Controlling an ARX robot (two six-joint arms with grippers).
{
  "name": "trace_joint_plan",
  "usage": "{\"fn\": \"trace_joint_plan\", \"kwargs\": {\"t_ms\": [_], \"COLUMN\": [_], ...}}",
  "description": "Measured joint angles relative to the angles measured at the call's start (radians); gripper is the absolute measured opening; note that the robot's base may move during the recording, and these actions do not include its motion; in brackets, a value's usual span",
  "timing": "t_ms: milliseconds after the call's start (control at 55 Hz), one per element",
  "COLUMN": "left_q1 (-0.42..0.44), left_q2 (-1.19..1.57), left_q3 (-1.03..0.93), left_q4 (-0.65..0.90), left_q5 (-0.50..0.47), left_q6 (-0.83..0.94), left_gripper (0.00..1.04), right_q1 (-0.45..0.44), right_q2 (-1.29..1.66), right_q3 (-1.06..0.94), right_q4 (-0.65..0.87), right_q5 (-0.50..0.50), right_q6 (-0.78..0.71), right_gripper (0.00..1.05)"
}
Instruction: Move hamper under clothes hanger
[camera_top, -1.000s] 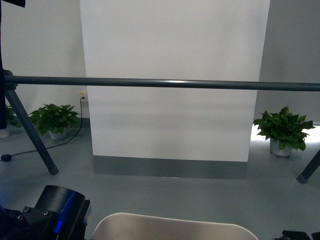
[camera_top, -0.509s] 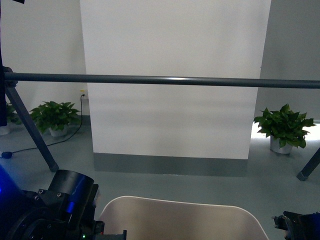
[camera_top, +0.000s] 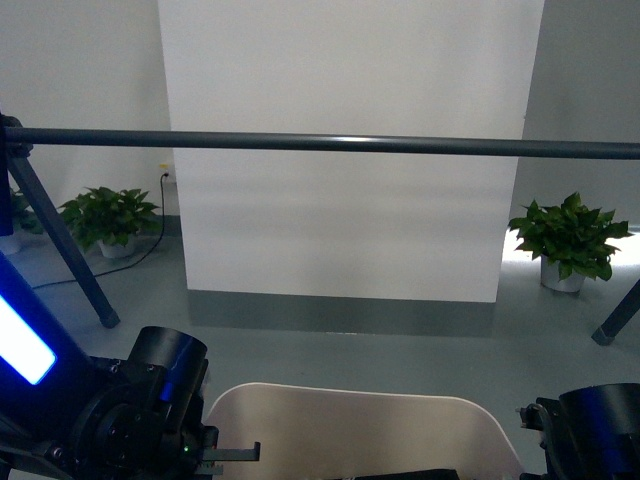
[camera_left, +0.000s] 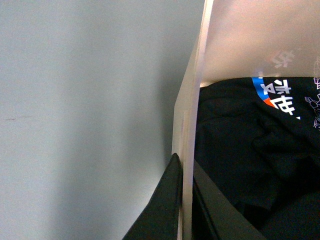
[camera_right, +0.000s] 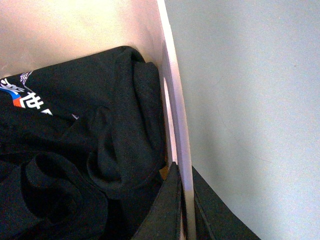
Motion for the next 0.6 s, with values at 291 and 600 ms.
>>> {"fn": "trace_joint_plan", "kwargs": {"t_ms": [291,600], "left_q1": [0.002,0.012], "left_q2": [0.032,0.051], "left_q3": [0.000,-0.008], "left_q4": [0.000,0.000], "left_q5": [-0.004,-0.003], "left_q6": [-0.004,-0.016], "left_gripper": [0.04,0.04], "right_q1": [0.003,0.016], "right_q2": [0.054,0.084], "right_q3": [0.051,0.071], "right_q4": [-0.026,-0.032], "right_q5": [-0.007,-0.007], "right_q6": [-0.008,-0.008], "right_gripper": [0.03,0.03]}}
